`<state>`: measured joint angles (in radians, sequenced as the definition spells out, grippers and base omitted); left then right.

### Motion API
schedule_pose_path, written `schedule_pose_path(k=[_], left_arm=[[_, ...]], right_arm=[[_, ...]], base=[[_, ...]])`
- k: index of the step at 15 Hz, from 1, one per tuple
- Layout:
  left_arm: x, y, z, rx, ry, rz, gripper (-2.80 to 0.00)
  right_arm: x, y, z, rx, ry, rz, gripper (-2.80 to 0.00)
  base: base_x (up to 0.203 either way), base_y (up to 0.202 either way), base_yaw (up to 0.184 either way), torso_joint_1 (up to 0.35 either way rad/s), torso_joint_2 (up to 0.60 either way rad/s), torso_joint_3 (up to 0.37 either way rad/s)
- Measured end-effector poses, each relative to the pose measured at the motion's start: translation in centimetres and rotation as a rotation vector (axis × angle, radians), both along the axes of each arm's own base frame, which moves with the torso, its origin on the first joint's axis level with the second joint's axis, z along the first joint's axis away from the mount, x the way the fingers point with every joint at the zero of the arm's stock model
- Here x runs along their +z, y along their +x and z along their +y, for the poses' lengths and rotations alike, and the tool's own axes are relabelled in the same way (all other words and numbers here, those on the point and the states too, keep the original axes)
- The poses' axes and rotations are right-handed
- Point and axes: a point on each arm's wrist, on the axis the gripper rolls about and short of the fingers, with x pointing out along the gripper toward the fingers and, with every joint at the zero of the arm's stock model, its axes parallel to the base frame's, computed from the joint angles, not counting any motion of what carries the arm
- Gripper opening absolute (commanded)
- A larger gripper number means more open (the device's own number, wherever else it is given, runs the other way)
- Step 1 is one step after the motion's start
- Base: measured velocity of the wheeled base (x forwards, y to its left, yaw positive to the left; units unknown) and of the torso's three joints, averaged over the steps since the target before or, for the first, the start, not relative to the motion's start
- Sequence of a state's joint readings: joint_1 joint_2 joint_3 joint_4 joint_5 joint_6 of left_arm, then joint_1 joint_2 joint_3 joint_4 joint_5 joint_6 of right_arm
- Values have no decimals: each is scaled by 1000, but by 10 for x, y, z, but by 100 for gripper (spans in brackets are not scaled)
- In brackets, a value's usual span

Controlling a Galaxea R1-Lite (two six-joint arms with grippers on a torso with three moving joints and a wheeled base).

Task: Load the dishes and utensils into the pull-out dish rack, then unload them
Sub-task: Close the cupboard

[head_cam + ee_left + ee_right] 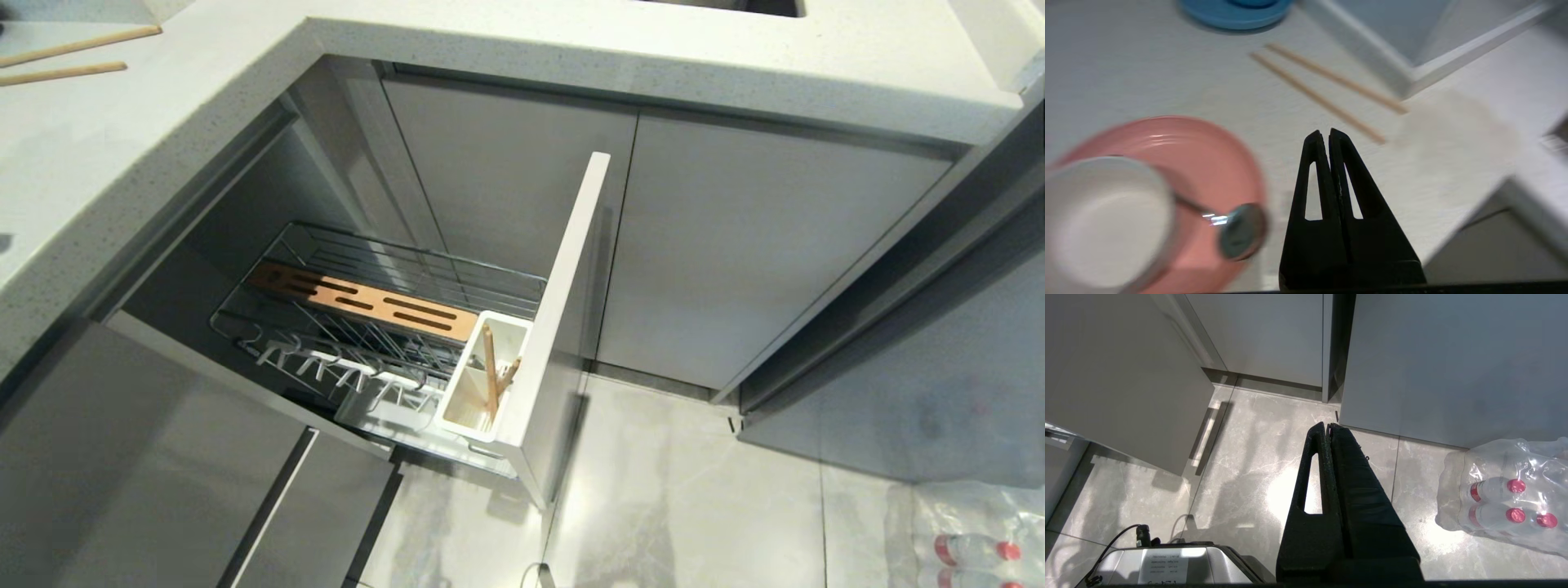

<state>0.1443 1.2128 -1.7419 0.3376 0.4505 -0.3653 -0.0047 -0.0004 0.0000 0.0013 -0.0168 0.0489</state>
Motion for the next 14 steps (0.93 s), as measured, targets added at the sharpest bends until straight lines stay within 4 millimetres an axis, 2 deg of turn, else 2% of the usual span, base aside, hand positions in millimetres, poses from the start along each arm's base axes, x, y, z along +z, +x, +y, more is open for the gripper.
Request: schedule_pose_path(k=[2, 4, 9, 12, 14], left_arm=[[8, 0, -9, -140, -93, -139, -280], [9, 4, -22, -329, -164, -168, -280], [-23, 33, -68, -798, -233, 133, -280], [-37, 45, -100, -1010, -223, 259, -280], [-45, 51, -133, -1145, -186, 339, -280]], right_arm=[[0, 0, 0, 0, 0, 0, -280], [0, 0, 0, 0, 0, 0, -280], [0, 0, 0, 0, 0, 0, -280], [0, 0, 0, 0, 0, 0, -280], [0, 0, 0, 1, 0, 0, -280]], base=[[0, 0, 0, 0, 0, 0], [0, 0, 0, 0, 0, 0], [0, 0, 0, 0, 0, 0], [0, 0, 0, 0, 0, 0], [0, 0, 0, 0, 0, 0]])
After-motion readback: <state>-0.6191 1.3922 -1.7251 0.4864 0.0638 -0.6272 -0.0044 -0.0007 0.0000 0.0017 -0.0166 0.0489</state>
